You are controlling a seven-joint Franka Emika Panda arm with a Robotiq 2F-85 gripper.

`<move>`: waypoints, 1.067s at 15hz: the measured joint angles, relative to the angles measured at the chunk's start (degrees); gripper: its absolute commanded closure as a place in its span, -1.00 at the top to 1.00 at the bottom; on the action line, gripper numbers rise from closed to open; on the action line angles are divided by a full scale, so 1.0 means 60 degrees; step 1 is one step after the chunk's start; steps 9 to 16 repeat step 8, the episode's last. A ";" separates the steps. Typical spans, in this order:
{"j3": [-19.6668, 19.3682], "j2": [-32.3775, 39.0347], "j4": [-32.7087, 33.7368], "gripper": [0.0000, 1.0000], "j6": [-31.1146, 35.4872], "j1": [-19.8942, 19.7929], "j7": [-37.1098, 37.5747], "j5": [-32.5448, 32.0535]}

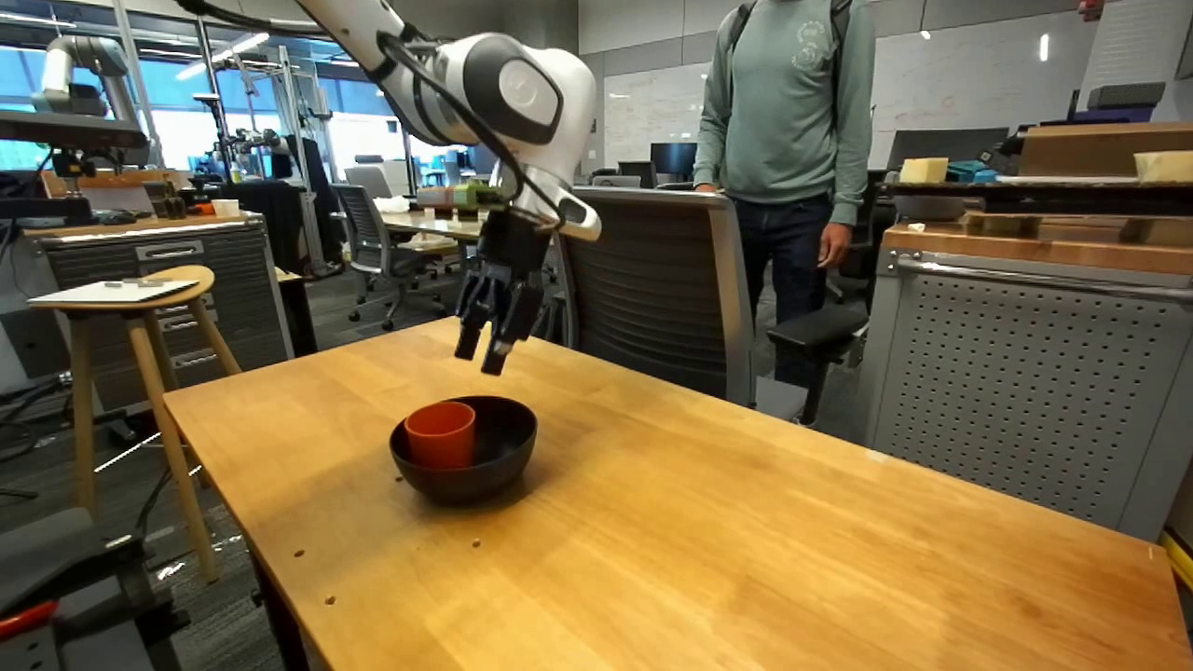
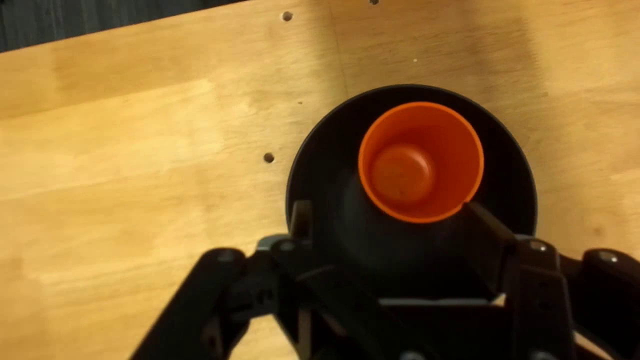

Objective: Put the orange cup inside the black bowl

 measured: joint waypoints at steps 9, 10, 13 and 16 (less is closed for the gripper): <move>0.0214 -0.2276 -0.0363 1.00 -0.0146 0.0609 0.0014 -0.1931; 0.0214 -0.2276 -0.0363 1.00 -0.0146 0.0609 0.0014 -0.1931; 0.0214 -0.2276 -0.0363 1.00 -0.0146 0.0609 0.0014 -0.1931; 0.0214 -0.2276 -0.0363 1.00 -0.0146 0.0609 0.0014 -0.1931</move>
